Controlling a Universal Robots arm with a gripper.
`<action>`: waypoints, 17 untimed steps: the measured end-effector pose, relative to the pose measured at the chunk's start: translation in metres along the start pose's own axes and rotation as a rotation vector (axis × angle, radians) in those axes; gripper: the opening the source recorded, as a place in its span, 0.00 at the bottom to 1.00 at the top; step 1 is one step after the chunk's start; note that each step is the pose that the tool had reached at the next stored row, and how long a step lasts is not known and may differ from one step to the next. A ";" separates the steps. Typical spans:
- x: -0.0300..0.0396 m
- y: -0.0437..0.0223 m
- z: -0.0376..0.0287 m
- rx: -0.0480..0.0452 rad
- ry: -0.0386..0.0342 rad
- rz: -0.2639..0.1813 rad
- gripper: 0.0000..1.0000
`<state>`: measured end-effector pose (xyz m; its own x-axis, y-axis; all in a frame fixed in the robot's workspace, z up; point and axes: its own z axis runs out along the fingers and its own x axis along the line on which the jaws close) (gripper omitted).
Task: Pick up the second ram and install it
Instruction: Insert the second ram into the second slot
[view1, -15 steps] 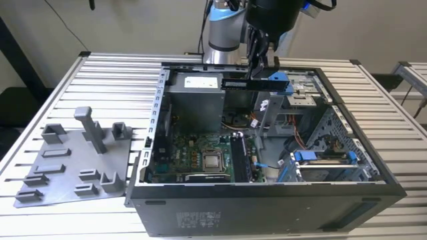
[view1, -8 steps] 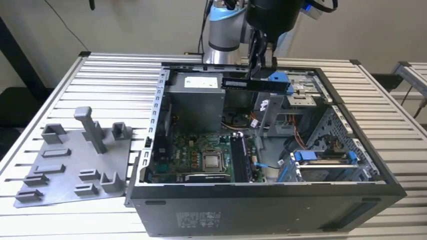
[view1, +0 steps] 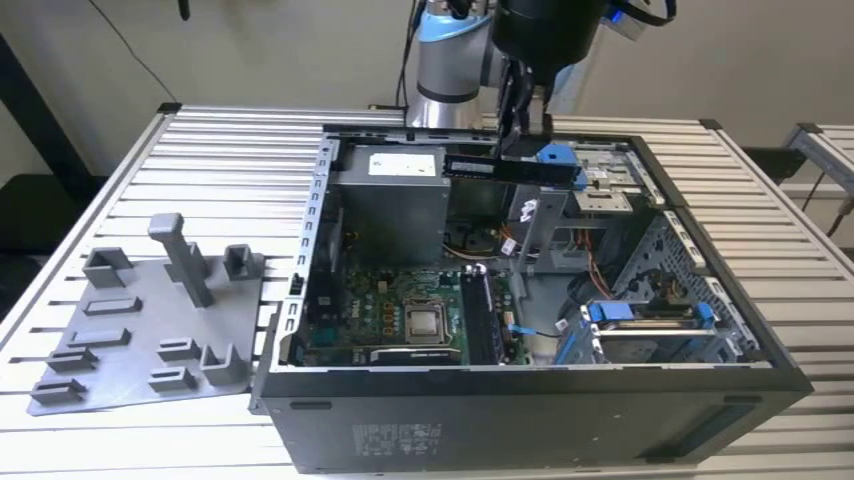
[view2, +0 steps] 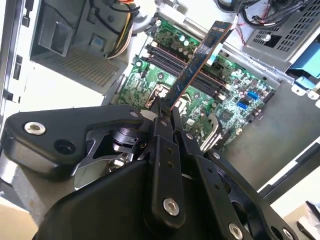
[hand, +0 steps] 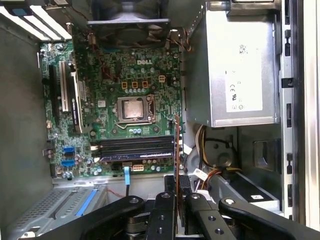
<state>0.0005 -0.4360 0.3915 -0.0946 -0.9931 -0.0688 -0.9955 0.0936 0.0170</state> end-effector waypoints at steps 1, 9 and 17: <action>0.0000 0.0000 0.0000 0.0007 -0.0002 0.009 0.14; 0.0000 0.0000 0.0002 0.0093 -0.0024 0.135 0.14; 0.0000 -0.0003 0.0004 0.0128 -0.0032 0.186 0.14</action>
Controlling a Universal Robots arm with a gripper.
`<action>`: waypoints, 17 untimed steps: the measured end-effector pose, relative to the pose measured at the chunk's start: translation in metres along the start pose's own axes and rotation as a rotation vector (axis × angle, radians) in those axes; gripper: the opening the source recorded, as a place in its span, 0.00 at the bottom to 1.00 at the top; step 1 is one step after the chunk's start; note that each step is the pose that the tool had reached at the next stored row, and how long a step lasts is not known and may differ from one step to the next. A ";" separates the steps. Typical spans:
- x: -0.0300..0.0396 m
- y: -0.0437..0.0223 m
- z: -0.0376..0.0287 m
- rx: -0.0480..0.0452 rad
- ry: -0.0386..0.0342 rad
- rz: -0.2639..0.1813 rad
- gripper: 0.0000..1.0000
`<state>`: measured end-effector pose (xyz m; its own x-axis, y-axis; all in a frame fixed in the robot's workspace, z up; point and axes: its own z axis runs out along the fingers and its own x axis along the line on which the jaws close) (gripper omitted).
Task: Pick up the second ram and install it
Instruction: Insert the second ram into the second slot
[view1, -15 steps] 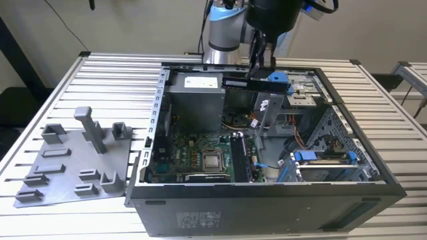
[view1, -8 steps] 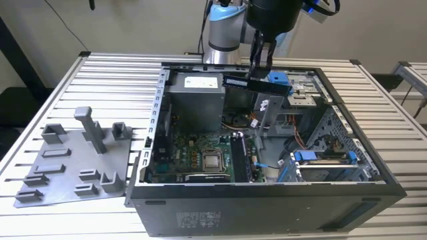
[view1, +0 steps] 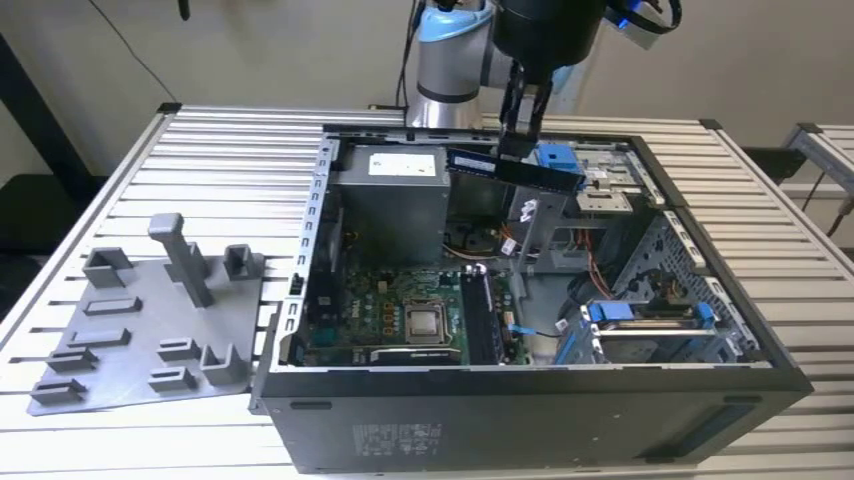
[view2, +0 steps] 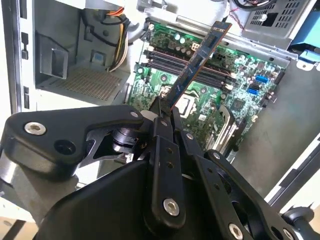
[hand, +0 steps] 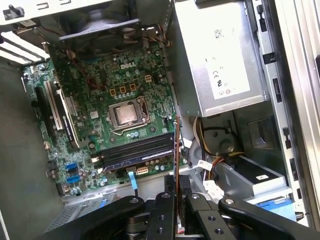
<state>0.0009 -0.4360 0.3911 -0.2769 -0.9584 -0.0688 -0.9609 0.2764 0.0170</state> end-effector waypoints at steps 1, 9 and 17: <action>0.0000 0.0000 0.0000 0.0000 0.0000 0.001 0.14; 0.0000 0.0000 0.0004 0.0071 -0.0018 0.104 0.14; 0.0001 -0.0001 0.0018 0.0159 -0.0039 0.231 0.14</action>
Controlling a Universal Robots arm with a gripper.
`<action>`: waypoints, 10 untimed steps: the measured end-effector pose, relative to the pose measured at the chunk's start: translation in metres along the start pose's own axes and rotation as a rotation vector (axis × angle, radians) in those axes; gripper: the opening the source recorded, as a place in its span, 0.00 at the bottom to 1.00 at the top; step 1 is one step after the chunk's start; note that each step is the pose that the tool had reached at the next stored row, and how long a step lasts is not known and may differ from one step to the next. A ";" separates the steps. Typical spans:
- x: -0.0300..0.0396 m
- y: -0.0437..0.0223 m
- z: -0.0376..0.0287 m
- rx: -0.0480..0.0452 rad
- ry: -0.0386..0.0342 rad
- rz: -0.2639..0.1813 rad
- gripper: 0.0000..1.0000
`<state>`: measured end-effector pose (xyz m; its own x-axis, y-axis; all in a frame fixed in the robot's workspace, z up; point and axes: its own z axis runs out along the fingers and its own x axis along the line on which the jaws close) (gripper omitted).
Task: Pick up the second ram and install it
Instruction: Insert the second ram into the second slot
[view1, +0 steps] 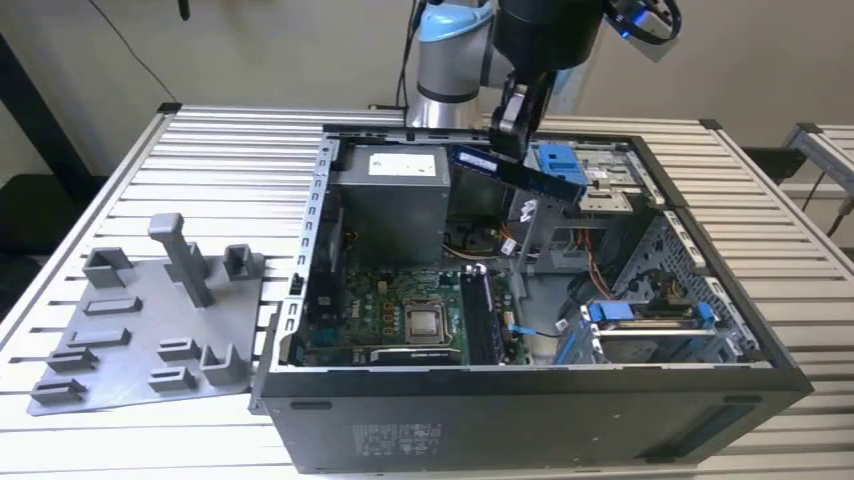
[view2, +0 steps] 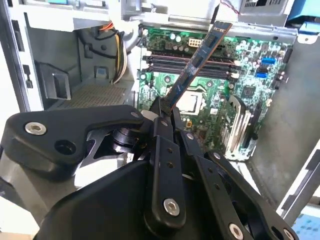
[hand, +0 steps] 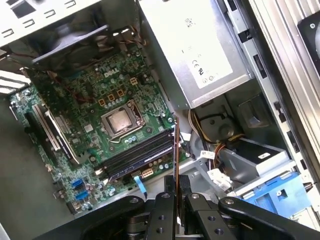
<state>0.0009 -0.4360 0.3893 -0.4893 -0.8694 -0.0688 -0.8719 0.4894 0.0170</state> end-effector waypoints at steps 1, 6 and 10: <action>0.0000 0.0000 0.0002 0.0011 -0.0003 0.016 0.14; 0.0001 0.0000 0.0010 0.0067 -0.0018 0.097 0.14; 0.0001 0.0000 0.0018 0.0110 -0.0028 0.159 0.14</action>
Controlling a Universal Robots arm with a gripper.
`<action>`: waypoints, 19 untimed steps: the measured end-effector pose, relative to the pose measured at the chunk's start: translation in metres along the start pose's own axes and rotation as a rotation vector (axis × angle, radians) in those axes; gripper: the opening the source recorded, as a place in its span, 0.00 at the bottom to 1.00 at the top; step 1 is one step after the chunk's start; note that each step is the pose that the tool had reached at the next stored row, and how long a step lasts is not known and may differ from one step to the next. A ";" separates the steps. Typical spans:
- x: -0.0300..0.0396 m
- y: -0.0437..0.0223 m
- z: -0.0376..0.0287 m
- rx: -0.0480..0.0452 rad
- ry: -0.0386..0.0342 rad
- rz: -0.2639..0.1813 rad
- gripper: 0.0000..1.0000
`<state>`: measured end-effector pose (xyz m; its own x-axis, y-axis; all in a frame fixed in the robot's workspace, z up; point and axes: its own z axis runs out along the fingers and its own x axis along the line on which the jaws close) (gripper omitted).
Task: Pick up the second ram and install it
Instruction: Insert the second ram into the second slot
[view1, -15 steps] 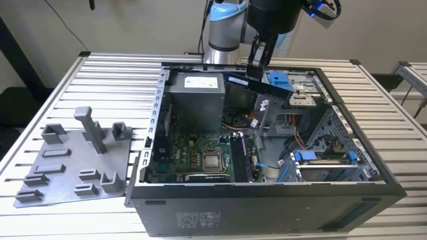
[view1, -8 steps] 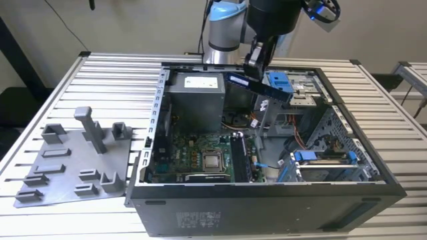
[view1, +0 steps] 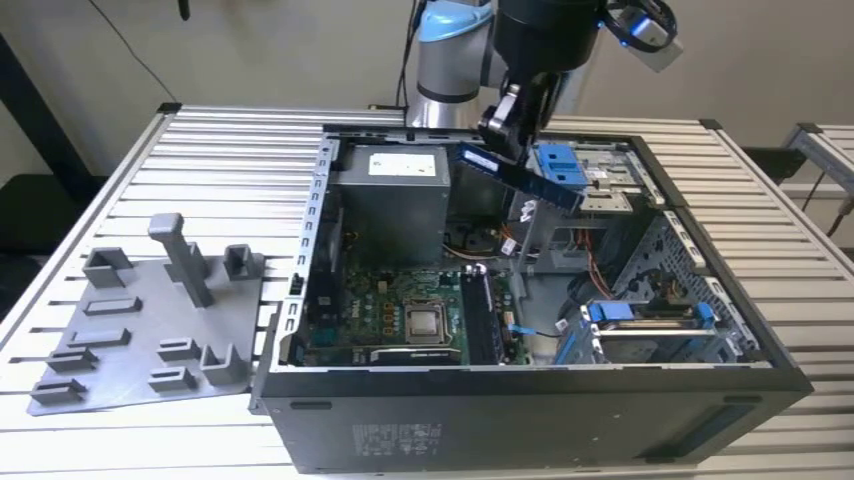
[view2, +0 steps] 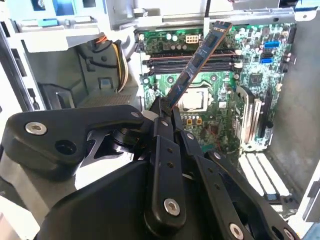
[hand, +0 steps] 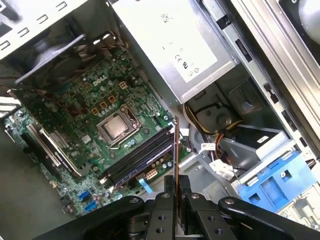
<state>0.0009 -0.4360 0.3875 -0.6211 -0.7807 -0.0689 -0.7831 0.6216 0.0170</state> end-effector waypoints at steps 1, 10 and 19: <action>0.0000 0.0000 0.0002 0.0011 -0.0003 0.016 0.14; 0.0001 0.0000 0.0014 0.0090 -0.0012 0.156 0.14; 0.0002 0.0000 0.0021 0.0170 -0.0028 0.287 0.14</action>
<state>0.0008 -0.4360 0.3855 -0.8170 -0.5727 -0.0664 -0.5750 0.8180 0.0194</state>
